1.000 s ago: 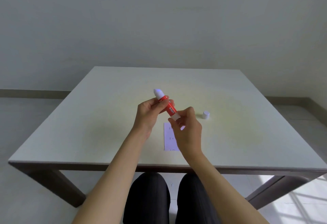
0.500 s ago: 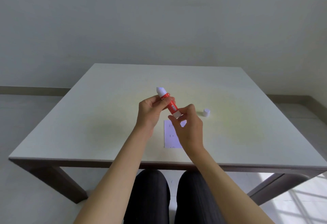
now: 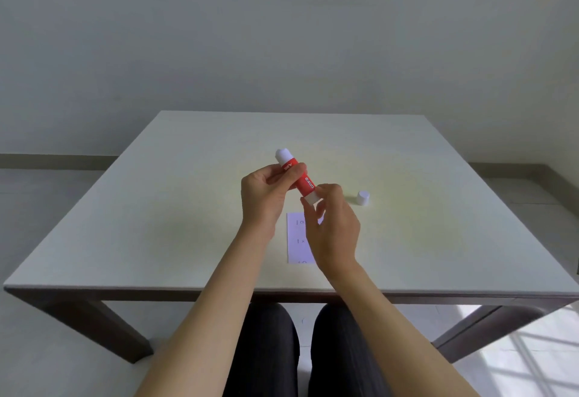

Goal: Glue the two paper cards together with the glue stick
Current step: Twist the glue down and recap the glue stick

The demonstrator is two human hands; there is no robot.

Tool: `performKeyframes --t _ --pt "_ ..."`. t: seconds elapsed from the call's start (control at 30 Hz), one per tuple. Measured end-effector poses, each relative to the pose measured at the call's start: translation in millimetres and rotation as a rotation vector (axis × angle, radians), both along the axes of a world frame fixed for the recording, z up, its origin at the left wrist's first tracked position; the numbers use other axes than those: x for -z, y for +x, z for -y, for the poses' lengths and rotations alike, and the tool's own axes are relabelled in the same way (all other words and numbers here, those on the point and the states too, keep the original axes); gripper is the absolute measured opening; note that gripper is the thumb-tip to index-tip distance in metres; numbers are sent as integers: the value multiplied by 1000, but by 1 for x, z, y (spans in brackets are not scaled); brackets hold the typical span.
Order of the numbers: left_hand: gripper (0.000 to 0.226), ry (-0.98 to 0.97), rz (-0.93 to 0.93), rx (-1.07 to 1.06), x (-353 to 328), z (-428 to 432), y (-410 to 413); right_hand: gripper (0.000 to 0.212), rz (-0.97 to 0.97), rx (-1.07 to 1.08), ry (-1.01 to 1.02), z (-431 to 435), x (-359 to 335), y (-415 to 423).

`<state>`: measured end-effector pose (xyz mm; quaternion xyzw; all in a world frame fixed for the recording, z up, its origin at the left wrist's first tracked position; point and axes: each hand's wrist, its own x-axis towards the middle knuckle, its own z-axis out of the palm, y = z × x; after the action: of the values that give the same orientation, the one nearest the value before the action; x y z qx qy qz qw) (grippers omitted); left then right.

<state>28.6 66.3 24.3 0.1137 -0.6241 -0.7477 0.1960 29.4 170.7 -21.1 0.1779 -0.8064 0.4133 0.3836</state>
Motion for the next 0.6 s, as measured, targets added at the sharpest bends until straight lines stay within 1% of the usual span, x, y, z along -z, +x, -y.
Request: performKeyframes --t 0.03,0.07,0.13,0.17,0.2,0.23,0.27,0.3,0.33,0.4,0.43,0.47,0.5,0.6 --pt "18 -11 13 -52 1 -2 -2 30 -140 61 87 -1 0 -3" --pt "22 -15 28 -105 3 -3 -3 36 -229 101 149 -1 1 -6" --pt "26 -21 59 -187 6 -4 -5 41 -301 105 248 -2 3 -10" --pt "27 -35 71 -214 8 -3 -5 41 -293 65 299 -4 3 -12" --pt "26 -75 78 -234 10 -1 -5 40 -247 5 344 -8 6 -15" --pt "26 -149 80 -250 12 3 -5 41 -154 -49 373 -15 9 -20" --pt "25 -251 77 -263 13 9 -4 49 -24 -62 389 -24 10 -27" --pt "23 -366 63 -270 14 15 -3 58 108 -18 396 -37 11 -38" --pt "21 -478 40 -273 14 21 -1 62 220 82 422 -52 12 -51" --pt "19 -667 -5 -272 16 31 2 60 394 274 572 -78 16 -73" --pt "20 -745 -12 -275 18 35 4 58 467 294 644 -87 20 -79" --pt "21 -815 -12 -282 20 36 5 55 515 269 671 -92 25 -82" --pt "21 -875 -9 -286 21 36 6 50 548 224 642 -95 30 -83" --pt "22 -972 -1 -270 25 33 8 29 576 125 437 -97 36 -80"
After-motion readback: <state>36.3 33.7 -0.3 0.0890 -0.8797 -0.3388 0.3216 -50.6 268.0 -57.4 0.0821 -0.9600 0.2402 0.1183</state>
